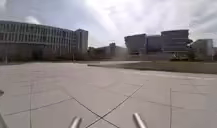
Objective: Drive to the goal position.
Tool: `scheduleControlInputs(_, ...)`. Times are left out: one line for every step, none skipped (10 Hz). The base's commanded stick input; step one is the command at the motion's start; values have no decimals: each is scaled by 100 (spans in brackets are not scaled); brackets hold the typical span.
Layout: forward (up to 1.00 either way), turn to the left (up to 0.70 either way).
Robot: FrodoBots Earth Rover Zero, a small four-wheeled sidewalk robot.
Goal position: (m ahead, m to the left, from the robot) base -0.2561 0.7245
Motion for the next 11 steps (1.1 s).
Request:
scheduleControlInputs(0,45)
scheduleControlInputs(0,45)
scheduleControlInputs(0,45)
scheduleControlInputs(0,45)
scheduleControlInputs(0,45)
scheduleControlInputs(0,45)
scheduleControlInputs(0,45)
scheduleControlInputs(0,45)
scheduleControlInputs(0,45)
scheduleControlInputs(0,45)
scheduleControlInputs(0,45)
